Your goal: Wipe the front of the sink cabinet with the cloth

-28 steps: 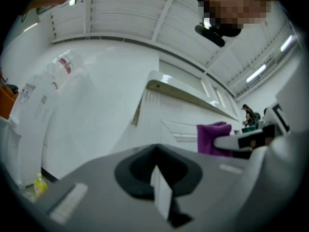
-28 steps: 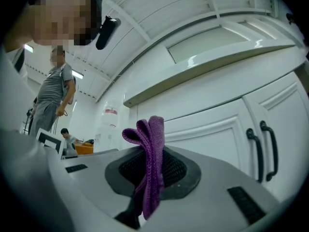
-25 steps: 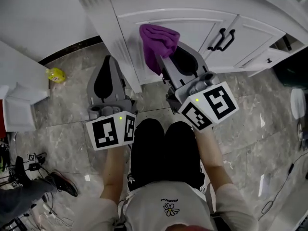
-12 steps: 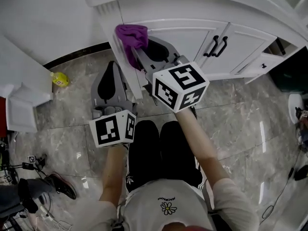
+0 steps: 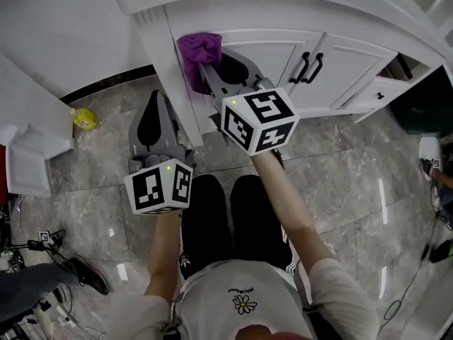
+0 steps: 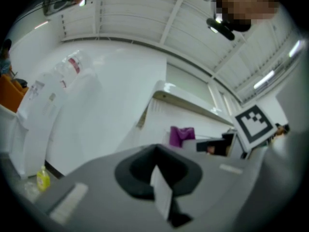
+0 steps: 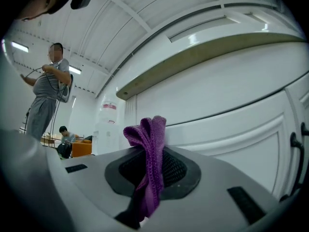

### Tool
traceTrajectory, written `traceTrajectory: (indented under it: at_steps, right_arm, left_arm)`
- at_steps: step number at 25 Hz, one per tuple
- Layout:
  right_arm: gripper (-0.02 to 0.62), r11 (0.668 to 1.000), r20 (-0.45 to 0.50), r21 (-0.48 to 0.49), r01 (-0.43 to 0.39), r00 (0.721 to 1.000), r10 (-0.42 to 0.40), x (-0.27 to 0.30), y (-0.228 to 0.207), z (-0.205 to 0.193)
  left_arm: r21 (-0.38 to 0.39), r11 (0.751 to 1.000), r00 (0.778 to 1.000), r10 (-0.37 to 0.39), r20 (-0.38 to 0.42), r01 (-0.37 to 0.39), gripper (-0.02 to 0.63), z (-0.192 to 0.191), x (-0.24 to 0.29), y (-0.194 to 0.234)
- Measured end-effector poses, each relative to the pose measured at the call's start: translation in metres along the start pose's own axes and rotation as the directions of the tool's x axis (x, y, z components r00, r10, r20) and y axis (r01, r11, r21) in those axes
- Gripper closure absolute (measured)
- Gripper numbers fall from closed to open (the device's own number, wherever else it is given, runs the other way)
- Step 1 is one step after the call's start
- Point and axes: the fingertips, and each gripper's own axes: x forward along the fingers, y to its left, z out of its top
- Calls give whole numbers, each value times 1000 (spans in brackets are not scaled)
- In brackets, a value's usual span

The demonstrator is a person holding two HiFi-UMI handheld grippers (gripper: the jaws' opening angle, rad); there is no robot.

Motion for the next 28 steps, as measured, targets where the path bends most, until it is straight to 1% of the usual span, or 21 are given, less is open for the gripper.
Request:
traceTrajectory:
  at_steps: [4,7,9,12,17,20,28]
  right_arm:
    - [538,997,3,-30,66,998,-66,-17,-29,5]
    - [540,987,14,-37,157,988,-156,-36,-61,9]
    - [540,972,22,-42,230,973,-229,-51,-87,11]
    - [540,945,32,-17,326,945,-326,-75,-124,16]
    - [540,895,38,-1,445,895,-445,-103,-166,20]
    - [540,880,37,9,476,879,-476,-111,-182,21]
    - [541,879,39,-2,478,878,-477,-111,-193,21]
  left_arm:
    - [-3,1000,1000,5,-29,-5,601,-8,3,-2]
    - [-4,1000,999,-7,-35,7,601,-11,5,-7]
    - [-7,1000,999,-18,-35,17,601,-12,6,-10]
    - [-7,999,999,-43,-21,43,601,-13,5,-18]
    - [-1,999,998,-53,-29,53,601,-18,4,-22]
    - [5,999,998,-47,-37,47,601,-21,4,-22]
    - [20,999,998,-39,-57,40,601,-29,2,-22]
